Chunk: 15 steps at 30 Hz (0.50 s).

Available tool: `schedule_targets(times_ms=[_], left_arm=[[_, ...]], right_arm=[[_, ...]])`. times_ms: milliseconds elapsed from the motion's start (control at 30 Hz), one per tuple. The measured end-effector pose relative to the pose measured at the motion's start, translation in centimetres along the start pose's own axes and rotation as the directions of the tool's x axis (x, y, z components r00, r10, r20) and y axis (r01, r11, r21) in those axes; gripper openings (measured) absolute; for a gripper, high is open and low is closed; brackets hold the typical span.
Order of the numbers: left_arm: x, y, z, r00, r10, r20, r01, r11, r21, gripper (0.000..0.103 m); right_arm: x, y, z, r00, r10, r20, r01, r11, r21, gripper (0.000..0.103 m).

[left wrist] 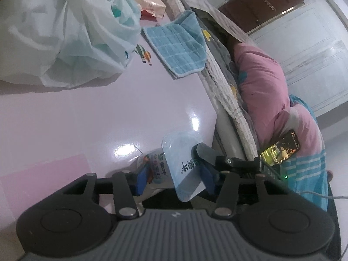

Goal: Organize soft objects
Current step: 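Hold the yogurt cup with the right tool while the left tool lets go, then carry the yogurt cup with the right tool toward the cardboard box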

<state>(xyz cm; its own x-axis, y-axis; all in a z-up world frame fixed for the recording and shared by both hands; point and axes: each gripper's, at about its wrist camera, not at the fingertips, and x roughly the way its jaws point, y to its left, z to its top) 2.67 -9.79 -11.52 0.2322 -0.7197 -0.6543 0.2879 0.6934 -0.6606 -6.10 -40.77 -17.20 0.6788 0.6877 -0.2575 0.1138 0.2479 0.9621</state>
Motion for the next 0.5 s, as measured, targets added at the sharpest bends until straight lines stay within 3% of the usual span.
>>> schedule_targets(times_ms=[167, 333, 500], left_arm=[[-0.3, -0.5, 0.0, 1.0, -0.004, 0.017, 0.004, 1.0, 0.009, 0.044], [-0.9, -1.3, 0.1, 0.998, -0.058, 0.039, 0.057, 0.998, 0.028, 0.04], [-0.7, -1.3, 0.3, 0.998, -0.035, 0.057, 0.032, 0.998, 0.055, 0.032]], right_arm=[[-0.1, 0.7, 0.0, 1.0, -0.02, 0.012, 0.02, 1.0, -0.013, 0.05], [-0.2, 1.3, 0.3, 0.999, -0.026, 0.028, 0.027, 0.999, -0.024, 0.049], [0.0, 1.6, 0.7, 0.998, -0.041, 0.051, 0.043, 0.998, -0.038, 0.045]])
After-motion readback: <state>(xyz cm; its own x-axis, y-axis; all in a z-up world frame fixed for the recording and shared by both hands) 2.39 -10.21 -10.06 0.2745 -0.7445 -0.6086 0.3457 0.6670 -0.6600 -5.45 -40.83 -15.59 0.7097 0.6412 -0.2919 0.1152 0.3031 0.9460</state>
